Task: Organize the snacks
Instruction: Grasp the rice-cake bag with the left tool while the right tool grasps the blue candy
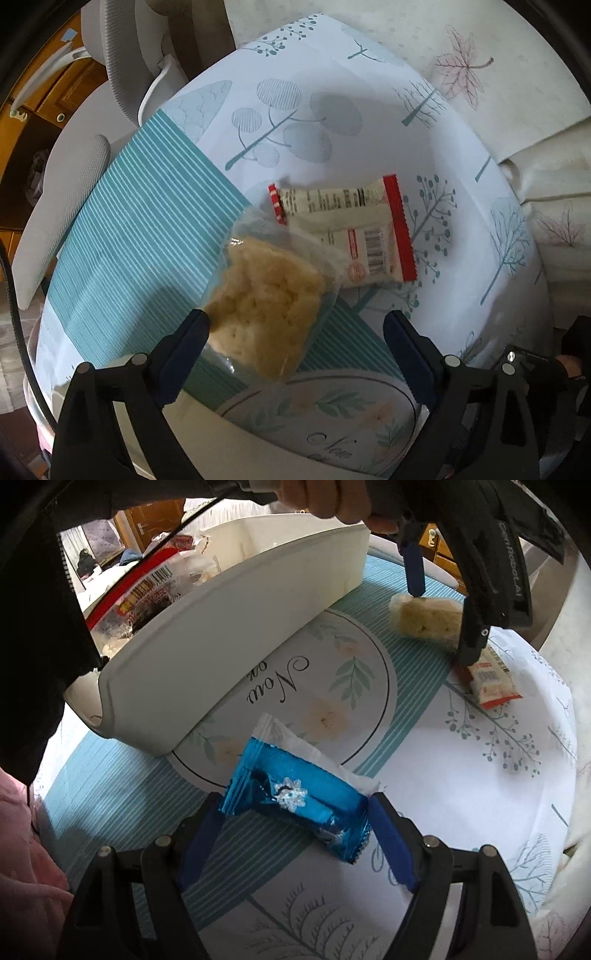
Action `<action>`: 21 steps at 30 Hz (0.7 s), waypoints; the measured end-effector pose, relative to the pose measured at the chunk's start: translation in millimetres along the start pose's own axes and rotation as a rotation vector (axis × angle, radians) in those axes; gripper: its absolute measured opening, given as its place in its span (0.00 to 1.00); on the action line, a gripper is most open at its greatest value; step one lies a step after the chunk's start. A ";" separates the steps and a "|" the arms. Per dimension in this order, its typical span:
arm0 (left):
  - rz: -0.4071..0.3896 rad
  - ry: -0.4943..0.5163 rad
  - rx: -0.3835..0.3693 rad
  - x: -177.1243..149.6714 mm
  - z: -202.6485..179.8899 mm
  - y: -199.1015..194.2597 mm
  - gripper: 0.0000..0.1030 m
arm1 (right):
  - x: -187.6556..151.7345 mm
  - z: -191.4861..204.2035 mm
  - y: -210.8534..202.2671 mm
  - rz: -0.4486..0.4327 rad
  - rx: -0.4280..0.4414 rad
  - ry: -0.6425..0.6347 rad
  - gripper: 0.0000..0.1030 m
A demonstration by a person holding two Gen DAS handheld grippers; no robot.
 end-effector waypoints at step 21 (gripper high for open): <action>-0.052 -0.174 -0.091 25.1 29.3 19.2 0.56 | 38.6 -12.9 20.6 0.042 -0.082 -0.005 0.70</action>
Point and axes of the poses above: each gripper's, at about its wrist camera, not at the fingertips, and y roughly the way its jaws point, z to its left, x to its top, the point moved 1 cm from there along y, roughly the way its jaws point, and after that the axes turned 8 degrees about x, right-handed, at the moved point
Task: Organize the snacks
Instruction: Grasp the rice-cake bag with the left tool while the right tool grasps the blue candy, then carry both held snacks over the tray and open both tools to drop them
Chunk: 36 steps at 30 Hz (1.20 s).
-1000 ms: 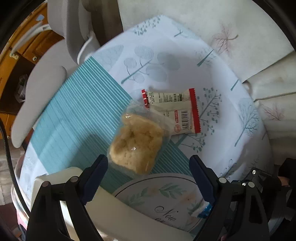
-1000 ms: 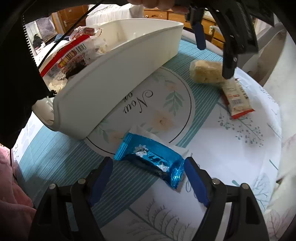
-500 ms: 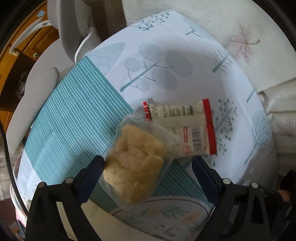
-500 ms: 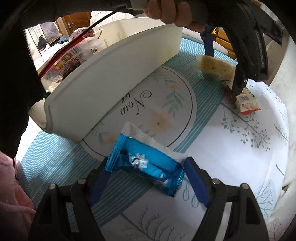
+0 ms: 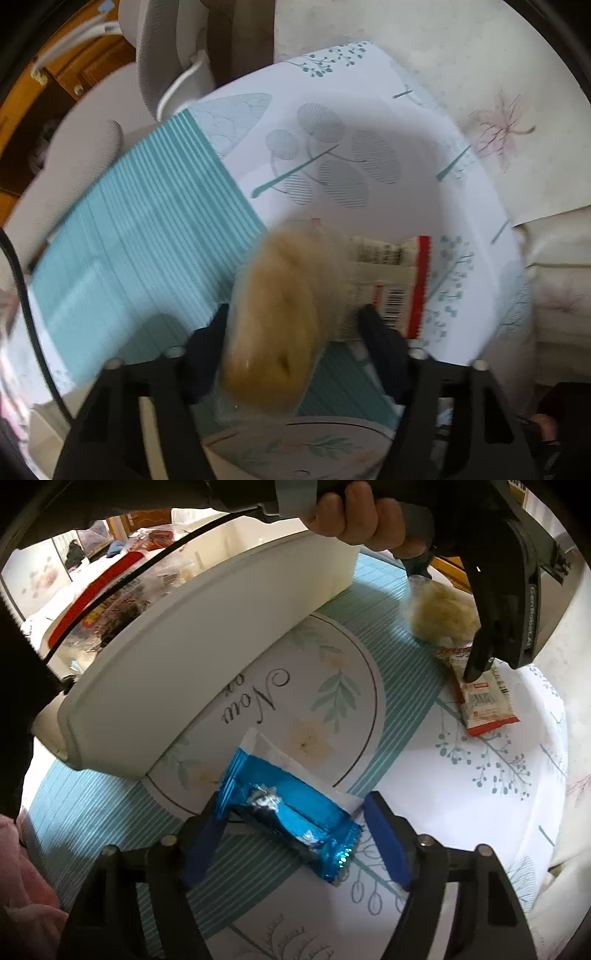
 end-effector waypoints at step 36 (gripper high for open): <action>-0.123 -0.175 -0.096 -49.0 15.4 -102.8 0.28 | -1.9 -25.5 -23.5 0.015 0.071 0.352 0.35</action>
Point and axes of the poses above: each gripper's, at about its wrist camera, not at the fingertips, and y roughly the way its jaws point, z to its left, x to its top, the point moved 1 cm from there along y, roughly the way its jaws point, and after that the axes turned 8 degrees about x, right-handed, at the moved point
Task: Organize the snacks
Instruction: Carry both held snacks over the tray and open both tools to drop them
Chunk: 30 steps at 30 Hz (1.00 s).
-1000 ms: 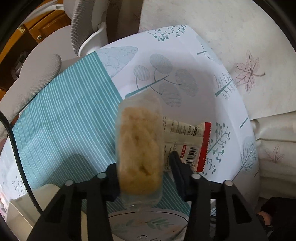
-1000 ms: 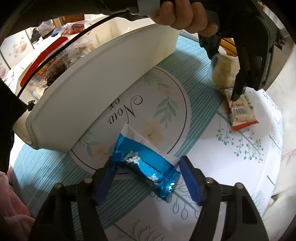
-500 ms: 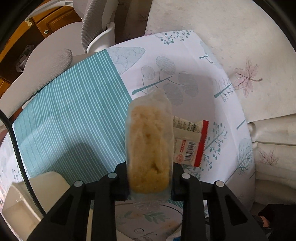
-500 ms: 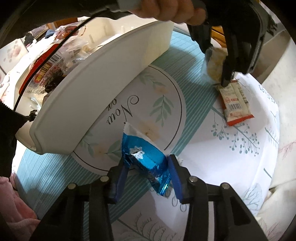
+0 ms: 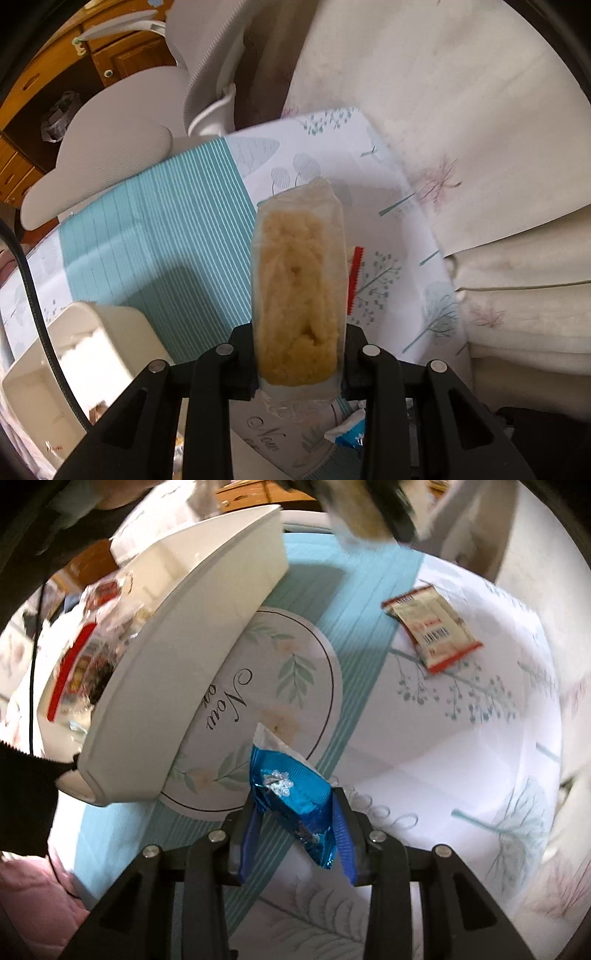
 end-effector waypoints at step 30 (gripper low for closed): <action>-0.197 -0.116 0.002 -137.5 76.2 -164.8 0.28 | 10.8 62.2 -110.4 -0.377 0.113 0.268 0.35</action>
Point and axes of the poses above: each gripper's, at about its wrist camera, not at the fingertips, and y roughly the way its jaws point, z to its left, x to its top, the point moved 1 cm from there along y, roughly the way its jaws point, and after that the axes turned 8 degrees about x, right-handed, at the moved point
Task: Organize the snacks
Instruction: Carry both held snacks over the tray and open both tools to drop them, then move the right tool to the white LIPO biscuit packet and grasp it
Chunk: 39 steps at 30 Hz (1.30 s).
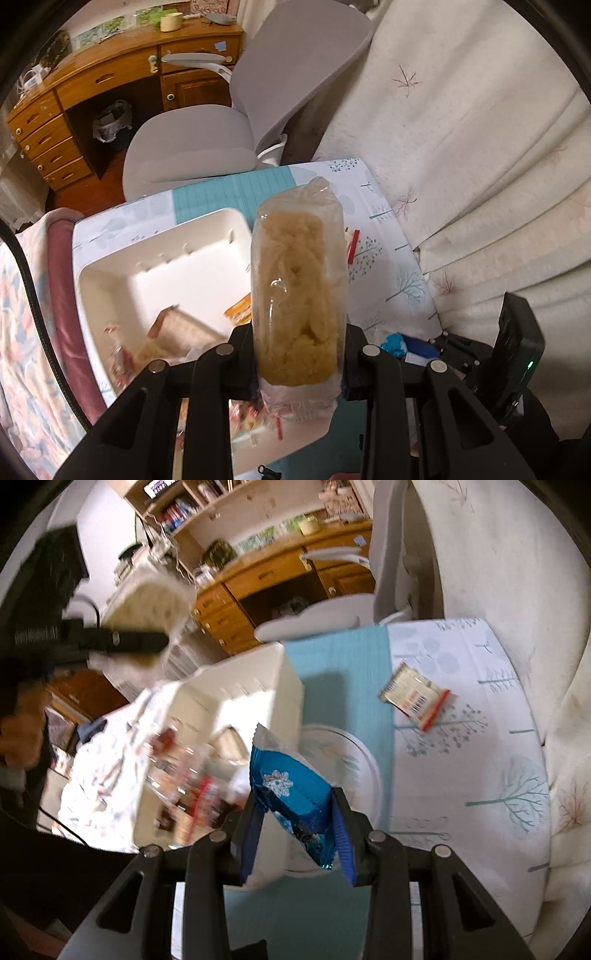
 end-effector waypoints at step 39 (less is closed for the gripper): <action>-0.050 -0.177 -0.079 -103.7 99.8 -26.7 0.75 | -17.3 88.0 6.8 -0.121 -0.042 0.111 0.60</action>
Point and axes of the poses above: each gripper's, at about its wrist camera, not at the fingertips, and y roughly the way its jaws point, z to its left, x to its top, the point moved 1 cm from there along y, roughly the way its jaws point, and after that the axes turned 8 degrees about x, right-handed, at the moved point
